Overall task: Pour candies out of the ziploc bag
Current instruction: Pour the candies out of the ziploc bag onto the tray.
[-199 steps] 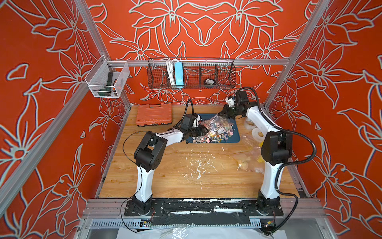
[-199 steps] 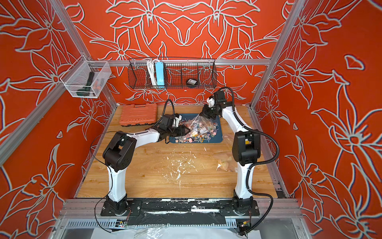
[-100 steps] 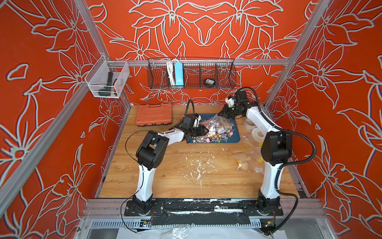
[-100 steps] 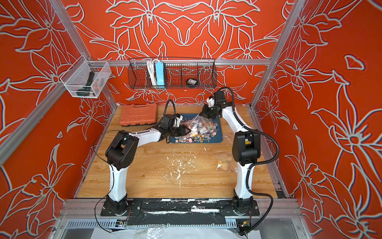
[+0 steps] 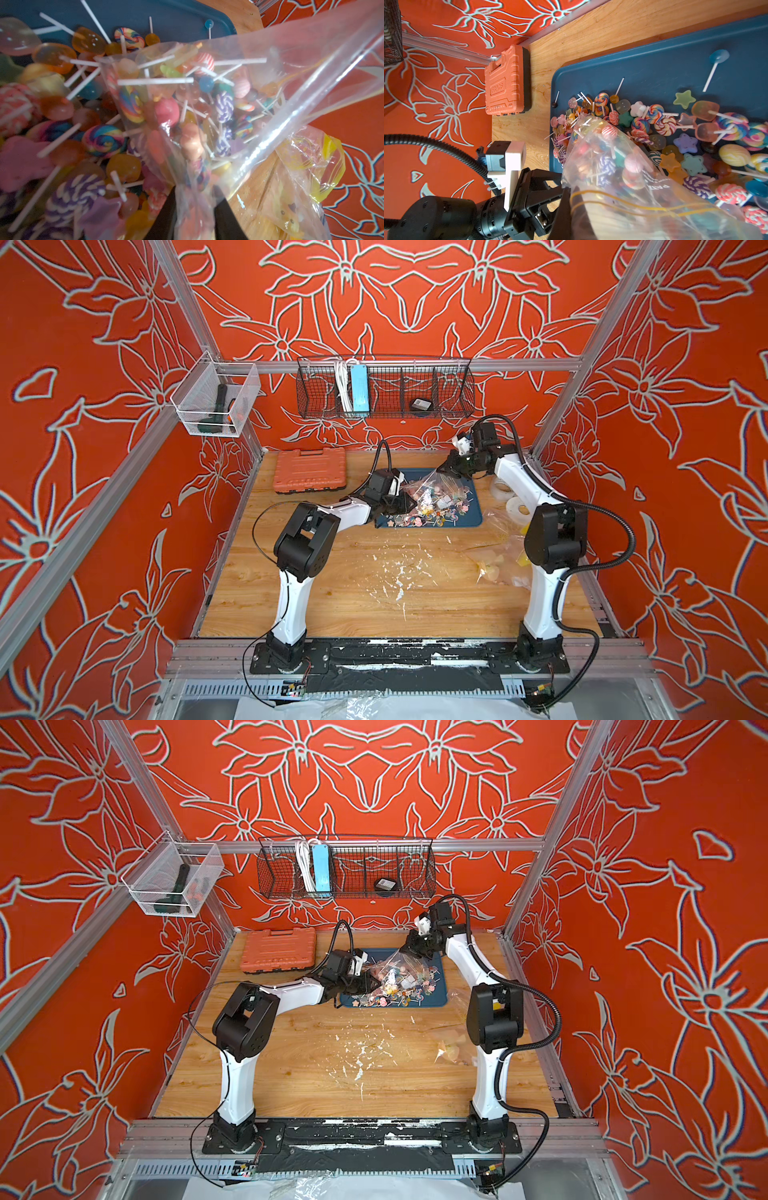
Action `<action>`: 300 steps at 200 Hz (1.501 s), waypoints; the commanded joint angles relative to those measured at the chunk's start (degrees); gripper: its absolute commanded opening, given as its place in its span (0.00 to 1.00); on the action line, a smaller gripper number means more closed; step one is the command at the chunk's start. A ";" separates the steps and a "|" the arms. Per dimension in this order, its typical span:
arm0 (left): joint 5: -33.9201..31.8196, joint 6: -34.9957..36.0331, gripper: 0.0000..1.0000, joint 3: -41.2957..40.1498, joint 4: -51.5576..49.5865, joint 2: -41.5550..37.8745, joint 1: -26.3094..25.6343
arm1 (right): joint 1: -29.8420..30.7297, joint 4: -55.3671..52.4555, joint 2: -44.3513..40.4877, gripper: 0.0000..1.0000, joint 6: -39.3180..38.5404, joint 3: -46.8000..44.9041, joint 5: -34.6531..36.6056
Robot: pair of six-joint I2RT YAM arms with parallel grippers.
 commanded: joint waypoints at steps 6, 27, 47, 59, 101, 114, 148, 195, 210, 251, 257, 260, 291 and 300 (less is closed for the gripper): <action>-0.59 0.11 0.20 0.49 0.08 0.01 0.22 | 0.33 1.64 -1.26 0.00 0.50 -0.65 -1.43; -1.12 0.34 0.11 1.17 -0.36 -0.44 0.22 | 0.30 1.76 -1.35 0.00 0.63 -0.79 -1.61; -1.29 0.46 0.00 2.29 -1.01 -0.44 0.22 | 0.33 1.92 -1.57 0.00 0.63 -0.98 -1.71; -1.22 0.43 0.00 2.94 -1.28 -0.41 0.22 | 0.34 2.02 -1.61 0.00 0.67 -1.05 -1.78; -1.38 1.08 0.00 4.89 -3.04 -1.46 0.22 | 0.42 2.08 -2.10 0.00 0.69 -1.47 -2.32; -1.86 1.82 0.00 5.81 -4.31 -2.00 0.22 | 0.52 2.19 -2.32 0.00 0.78 -1.80 -2.38; -4.22 4.08 0.00 8.95 -8.09 -3.14 0.27 | 0.52 2.45 -2.39 0.00 1.00 -1.86 -2.16; -6.82 5.78 0.00 14.62 -11.97 -2.73 0.35 | 0.35 1.87 -0.79 0.00 0.79 -0.24 -0.85; -7.24 6.13 0.00 16.40 -12.91 -2.55 0.40 | 0.26 0.85 0.13 0.00 0.21 1.01 0.28; -7.55 7.08 0.00 20.55 -15.28 -1.80 0.48 | -0.67 -1.53 2.93 0.00 -0.76 4.56 2.71; -7.58 7.25 0.00 20.98 -15.60 -1.64 0.41 | -0.79 -1.79 3.36 0.00 -0.85 4.98 2.92; -7.58 7.32 0.00 21.19 -15.68 -1.60 0.40 | -0.86 -1.89 3.54 0.00 -0.88 5.19 3.02; -7.66 7.87 0.00 22.99 -16.58 -0.90 0.40 | -1.72 -2.52 4.96 0.00 -0.98 6.30 3.66; -7.62 8.05 0.00 23.80 -17.03 -0.59 0.40 | -1.90 -2.55 5.21 0.00 -1.05 6.15 3.95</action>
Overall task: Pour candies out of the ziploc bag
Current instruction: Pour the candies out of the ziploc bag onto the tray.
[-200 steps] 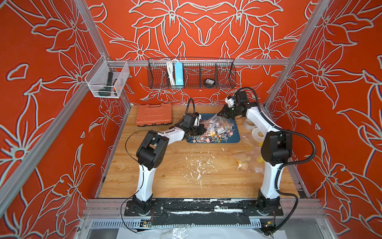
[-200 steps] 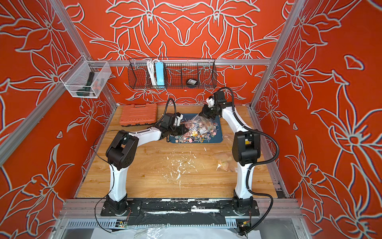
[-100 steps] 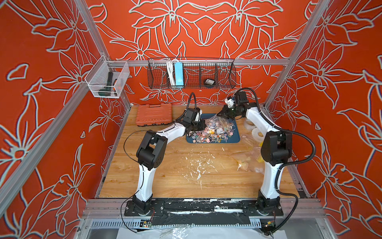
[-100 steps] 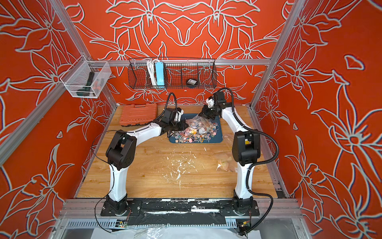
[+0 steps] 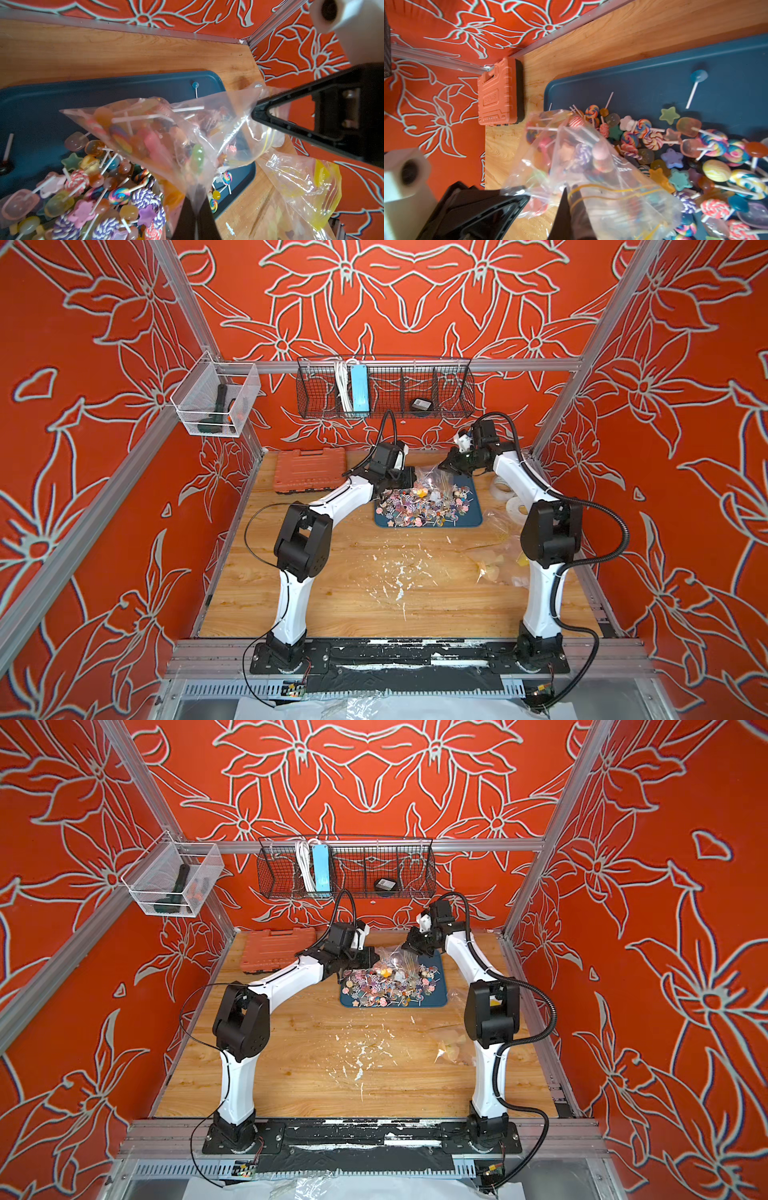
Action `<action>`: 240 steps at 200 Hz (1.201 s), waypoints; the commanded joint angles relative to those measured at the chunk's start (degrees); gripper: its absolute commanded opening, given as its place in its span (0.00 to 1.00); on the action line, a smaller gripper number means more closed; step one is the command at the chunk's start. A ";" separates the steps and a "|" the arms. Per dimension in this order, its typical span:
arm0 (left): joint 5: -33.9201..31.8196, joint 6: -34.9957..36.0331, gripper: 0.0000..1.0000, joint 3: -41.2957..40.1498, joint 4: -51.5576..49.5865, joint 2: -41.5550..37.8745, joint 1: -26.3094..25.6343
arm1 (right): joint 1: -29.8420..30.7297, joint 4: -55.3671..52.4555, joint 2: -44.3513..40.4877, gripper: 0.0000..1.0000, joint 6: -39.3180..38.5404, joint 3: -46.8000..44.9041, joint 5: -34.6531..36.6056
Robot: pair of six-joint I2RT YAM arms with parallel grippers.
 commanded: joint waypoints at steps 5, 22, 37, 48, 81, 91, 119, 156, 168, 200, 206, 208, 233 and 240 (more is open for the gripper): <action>-0.03 1.76 0.00 3.69 0.68 -0.38 0.36 | -1.04 -1.65 1.43 0.00 -1.04 1.48 1.60; 0.12 2.23 0.00 5.80 -0.55 0.41 0.40 | -1.38 -1.33 1.51 0.00 -0.91 0.79 1.80; 0.40 2.37 0.00 7.23 -1.29 0.85 0.38 | -1.79 -0.89 1.44 0.00 -0.63 0.27 1.86; 0.75 2.37 0.00 7.82 -1.48 1.11 0.38 | -2.01 -0.56 1.15 0.00 -0.40 0.07 1.92; 1.35 2.63 0.00 8.90 -1.84 1.53 0.36 | -2.96 -0.33 0.91 0.00 -0.01 0.15 2.05; 1.53 2.76 0.00 9.25 -2.01 1.72 0.39 | -3.17 -0.25 0.95 0.00 -0.03 0.21 2.05; 2.29 2.79 0.00 10.46 -2.45 2.82 0.27 | -3.81 -0.16 1.71 0.00 0.16 0.57 1.84; 2.57 2.88 0.00 11.81 -2.51 3.86 -0.06 | -4.62 -0.84 3.53 0.00 0.06 2.58 1.79; 2.45 2.99 0.00 12.45 -2.55 4.07 -0.08 | -4.84 -0.86 4.13 0.00 0.11 3.02 1.70; 2.57 3.39 0.00 14.78 -3.28 4.55 -0.34 | -5.50 -0.48 6.12 0.00 0.41 4.73 0.70; 2.61 3.48 0.00 15.28 -3.48 4.64 -0.42 | -5.63 -0.36 6.57 0.00 0.49 5.21 0.50; 2.54 3.61 0.00 15.42 -3.55 4.64 -0.43 | -5.70 -0.34 6.65 0.00 0.55 5.40 0.37; 2.30 4.34 0.00 16.45 -4.47 4.55 -0.87 | -6.33 0.26 8.29 0.00 1.43 7.84 -1.41; 2.10 4.44 0.00 16.51 -4.61 4.39 -0.96 | -6.51 0.32 8.55 0.00 1.60 8.49 -1.83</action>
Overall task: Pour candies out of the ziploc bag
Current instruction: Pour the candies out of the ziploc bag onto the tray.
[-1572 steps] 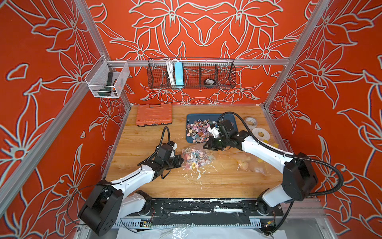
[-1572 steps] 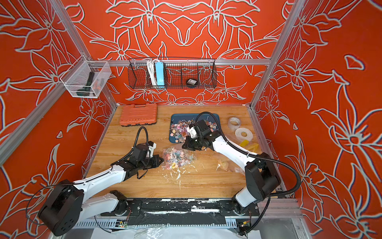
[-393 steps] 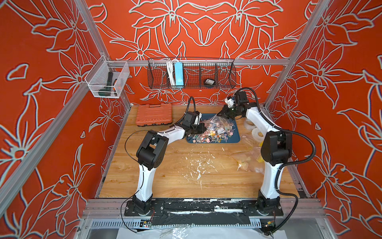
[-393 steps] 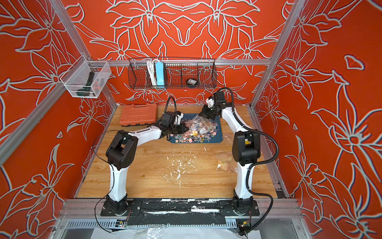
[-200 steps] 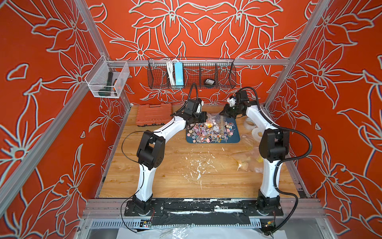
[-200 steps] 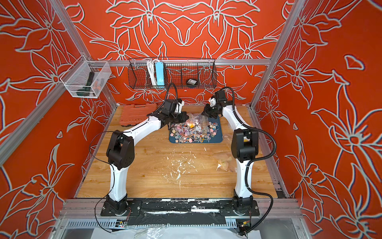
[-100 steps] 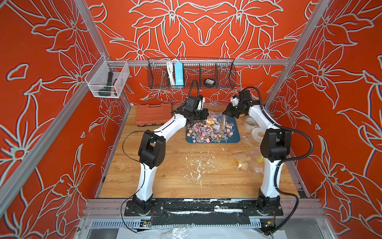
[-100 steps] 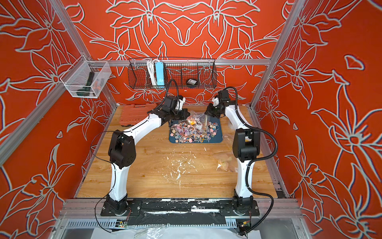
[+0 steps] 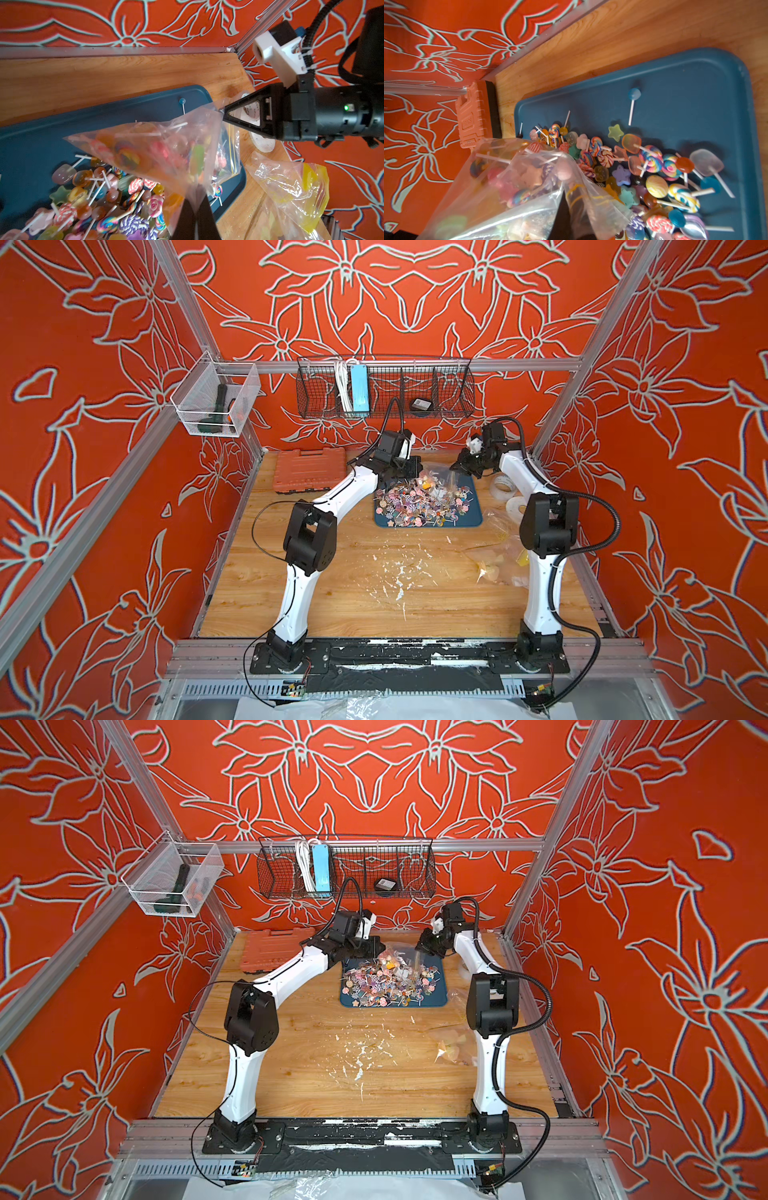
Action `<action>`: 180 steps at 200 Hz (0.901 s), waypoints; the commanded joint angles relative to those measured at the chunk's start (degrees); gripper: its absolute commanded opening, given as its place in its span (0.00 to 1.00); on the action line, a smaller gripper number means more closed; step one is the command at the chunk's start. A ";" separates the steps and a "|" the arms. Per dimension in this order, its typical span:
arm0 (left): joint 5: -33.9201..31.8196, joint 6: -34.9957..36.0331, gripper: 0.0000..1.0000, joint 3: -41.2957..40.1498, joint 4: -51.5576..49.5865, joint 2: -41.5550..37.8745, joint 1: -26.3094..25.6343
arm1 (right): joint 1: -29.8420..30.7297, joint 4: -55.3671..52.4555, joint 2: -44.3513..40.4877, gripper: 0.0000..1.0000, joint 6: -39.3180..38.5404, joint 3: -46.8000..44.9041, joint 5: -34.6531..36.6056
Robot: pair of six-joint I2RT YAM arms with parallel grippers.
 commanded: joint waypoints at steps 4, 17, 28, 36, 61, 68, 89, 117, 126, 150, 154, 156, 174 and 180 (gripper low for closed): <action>0.44 2.03 0.00 2.64 1.97 -0.99 -0.54 | -1.20 1.02 1.60 0.00 1.24 3.57 -1.64; 0.20 2.36 0.00 2.73 1.77 -1.23 -0.63 | -1.42 1.01 1.75 0.00 1.46 4.00 -1.88; 0.13 2.43 0.00 2.63 1.66 -1.34 -0.59 | -1.47 1.11 1.86 0.00 1.51 3.79 -2.04; 0.10 2.56 0.00 2.64 1.57 -1.35 -0.61 | -1.55 1.32 1.87 0.00 1.55 3.30 -2.21; -0.11 2.61 0.00 2.56 1.49 -1.26 -0.94 | -1.75 3.48 1.35 0.00 2.16 -0.15 -3.03; -0.25 2.83 0.00 2.60 1.48 -1.20 -1.07 | -1.82 4.23 1.17 0.00 2.42 -1.08 -3.28; -0.84 3.39 0.00 3.23 1.02 -1.18 -1.25 | -1.99 5.39 1.10 0.00 2.80 -2.42 -4.00; -2.31 4.27 0.00 4.65 -0.33 -1.16 -1.25 | -2.08 5.46 1.30 0.00 3.07 -2.43 -4.52; -2.79 4.61 0.00 4.98 -0.57 -1.26 -1.24 | -2.08 5.58 1.33 0.00 3.22 -2.34 -4.75; -3.07 4.85 0.00 5.35 -0.80 -1.43 -1.25 | -2.08 5.84 1.63 0.00 3.69 -2.34 -5.46; -3.07 4.85 0.00 5.36 -0.80 -1.47 -1.21 | -2.08 5.83 1.74 0.00 3.77 -2.34 -5.70; -3.07 4.85 0.00 5.33 -0.80 -1.45 -1.22 | -2.13 5.90 1.74 0.00 3.79 -2.34 -5.75; -3.42 5.09 0.00 5.37 -0.84 -1.58 -1.25 | -2.09 6.29 2.14 0.00 4.21 -2.43 -6.46; -3.59 5.22 0.00 5.37 -0.89 -1.59 -1.25 | -2.14 6.37 2.20 0.00 4.32 -2.43 -6.64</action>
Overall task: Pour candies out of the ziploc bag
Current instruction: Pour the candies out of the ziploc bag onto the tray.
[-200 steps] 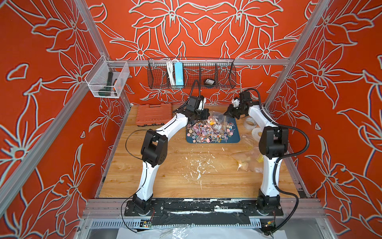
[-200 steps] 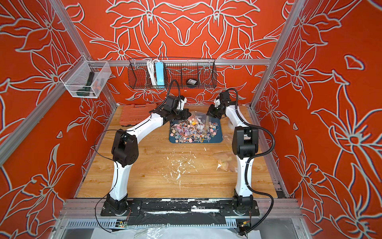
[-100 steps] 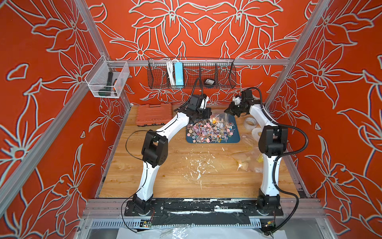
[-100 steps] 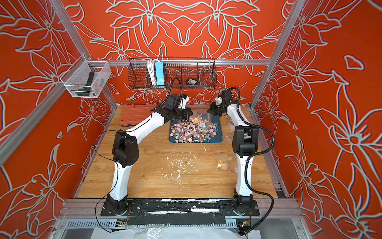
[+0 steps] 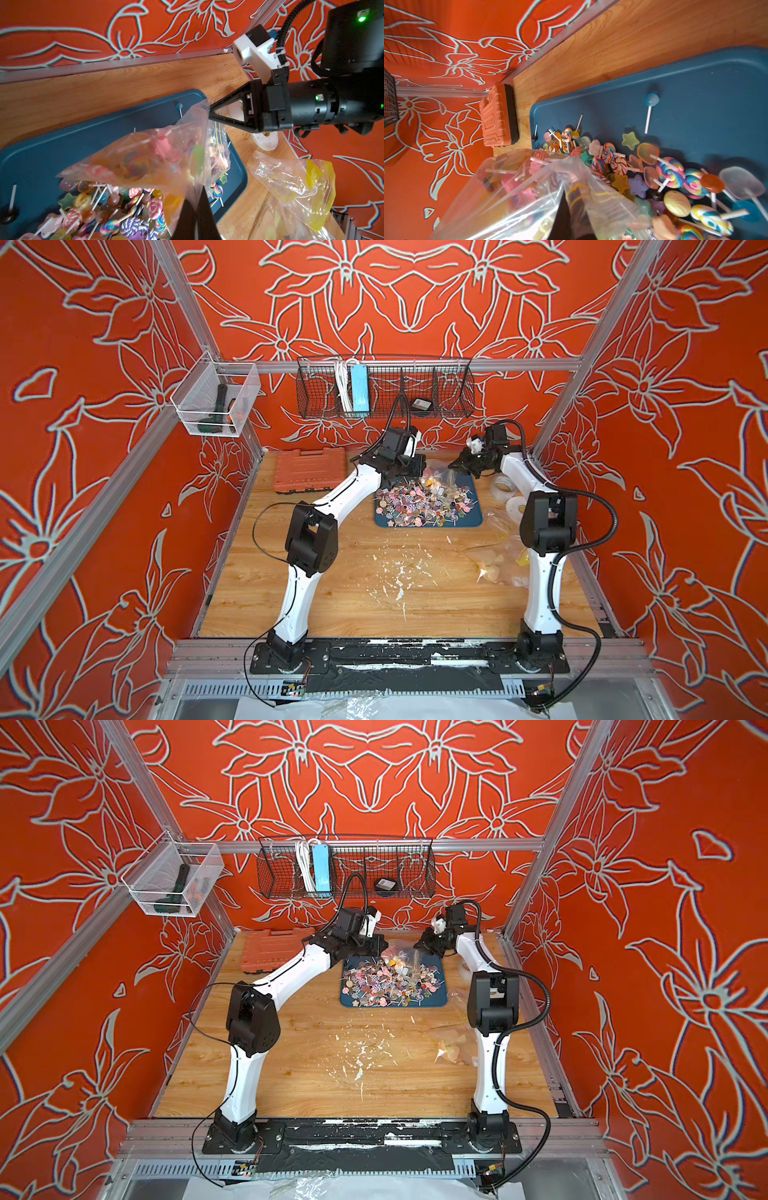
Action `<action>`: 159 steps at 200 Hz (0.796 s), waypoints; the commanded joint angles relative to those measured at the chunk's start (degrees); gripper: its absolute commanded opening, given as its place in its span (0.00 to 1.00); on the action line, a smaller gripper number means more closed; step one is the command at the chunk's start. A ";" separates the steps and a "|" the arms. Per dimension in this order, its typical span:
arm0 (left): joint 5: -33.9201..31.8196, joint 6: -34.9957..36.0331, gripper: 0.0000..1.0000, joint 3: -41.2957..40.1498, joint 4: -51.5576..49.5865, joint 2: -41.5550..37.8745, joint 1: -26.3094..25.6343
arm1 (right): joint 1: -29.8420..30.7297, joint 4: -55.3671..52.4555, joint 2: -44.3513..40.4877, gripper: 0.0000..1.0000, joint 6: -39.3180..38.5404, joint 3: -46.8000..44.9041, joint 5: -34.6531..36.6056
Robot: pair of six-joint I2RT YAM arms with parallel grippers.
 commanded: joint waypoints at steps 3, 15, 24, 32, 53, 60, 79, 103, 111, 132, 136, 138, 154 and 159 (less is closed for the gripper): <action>-0.78 1.67 0.00 2.45 2.03 -1.69 0.04 | -0.88 1.29 1.29 0.00 1.01 -0.40 -0.45; -1.01 1.80 0.00 2.42 2.01 -1.79 0.04 | -0.77 1.52 1.40 0.00 1.10 -0.48 -0.76; -1.30 1.97 0.00 2.39 1.93 -1.87 0.06 | -0.75 1.73 1.54 0.00 1.32 -0.57 -1.02; -1.71 2.16 0.00 2.41 1.86 -1.97 0.04 | -0.75 1.97 1.62 0.00 1.54 -0.66 -1.36; -3.19 2.84 0.00 2.42 1.60 -2.26 0.04 | -0.50 2.42 1.79 0.00 1.87 -0.86 -1.74; -3.67 3.08 0.00 2.42 1.50 -2.43 0.06 | -0.32 2.41 1.93 0.00 1.82 -0.76 -1.71; -5.33 3.73 0.00 2.29 1.23 -2.88 0.04 | 0.03 2.55 2.16 0.00 1.99 -0.66 -1.91; -6.58 4.19 0.00 2.18 1.14 -3.45 0.04 | 0.63 2.59 2.44 0.00 1.93 -0.40 -2.18; -6.74 4.28 0.00 2.19 1.23 -3.59 0.04 | 0.80 2.57 2.56 0.00 1.92 -0.48 -2.18; -6.52 4.45 0.00 2.19 1.57 -4.15 0.07 | 1.00 2.83 2.64 0.00 2.02 -0.74 -2.43; -6.31 4.43 0.00 2.24 1.64 -4.30 0.06 | 0.97 2.95 2.67 0.00 2.08 -0.83 -2.48; -6.25 4.45 0.00 2.22 1.66 -4.39 0.09 | 1.00 3.00 2.69 0.00 2.14 -0.83 -2.50; -5.68 4.54 0.00 2.29 1.92 -4.84 0.04 | 1.17 3.41 2.69 0.00 2.12 -1.22 -2.91; -5.45 4.67 0.00 2.28 2.00 -4.95 0.08 | 1.19 3.66 2.70 0.00 2.12 -1.42 -3.05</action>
